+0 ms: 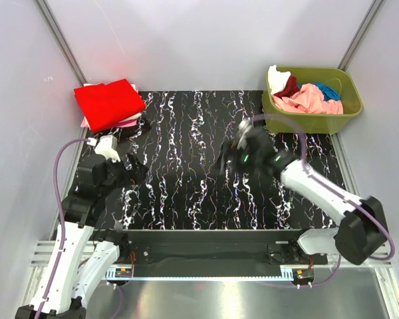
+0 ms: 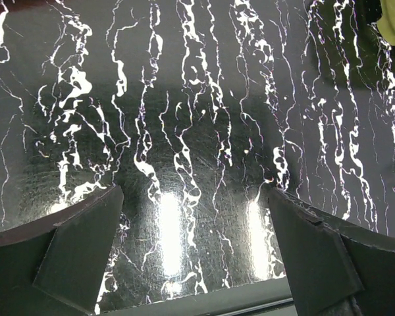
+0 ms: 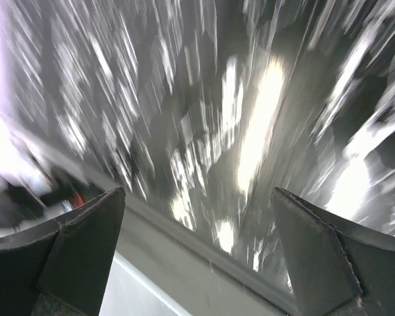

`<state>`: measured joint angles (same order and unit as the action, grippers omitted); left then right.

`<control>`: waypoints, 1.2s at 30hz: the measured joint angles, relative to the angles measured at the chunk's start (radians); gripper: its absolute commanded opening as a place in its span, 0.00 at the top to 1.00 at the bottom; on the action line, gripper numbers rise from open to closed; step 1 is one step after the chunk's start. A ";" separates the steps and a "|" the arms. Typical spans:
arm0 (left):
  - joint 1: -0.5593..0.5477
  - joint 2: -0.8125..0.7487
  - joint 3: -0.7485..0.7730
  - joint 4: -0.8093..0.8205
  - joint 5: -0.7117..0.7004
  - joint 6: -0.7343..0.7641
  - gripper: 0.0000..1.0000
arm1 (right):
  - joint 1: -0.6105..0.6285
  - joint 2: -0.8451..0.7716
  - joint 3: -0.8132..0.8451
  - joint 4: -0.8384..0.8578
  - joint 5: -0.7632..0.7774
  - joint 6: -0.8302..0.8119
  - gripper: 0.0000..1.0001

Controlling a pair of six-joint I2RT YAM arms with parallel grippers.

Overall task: Fold and stack the t-shirts
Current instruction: Grab the tshirt from the pile

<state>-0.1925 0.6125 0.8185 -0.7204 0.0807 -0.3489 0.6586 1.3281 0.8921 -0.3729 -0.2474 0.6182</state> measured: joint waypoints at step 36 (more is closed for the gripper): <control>0.000 -0.075 0.000 -0.015 -0.059 -0.003 0.01 | -0.836 1.077 1.643 -0.651 0.365 -0.197 0.97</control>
<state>-0.1925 0.5373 0.8185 -0.7353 0.0219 -0.3519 -0.1776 2.4046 2.5347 -1.0241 0.1173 0.4210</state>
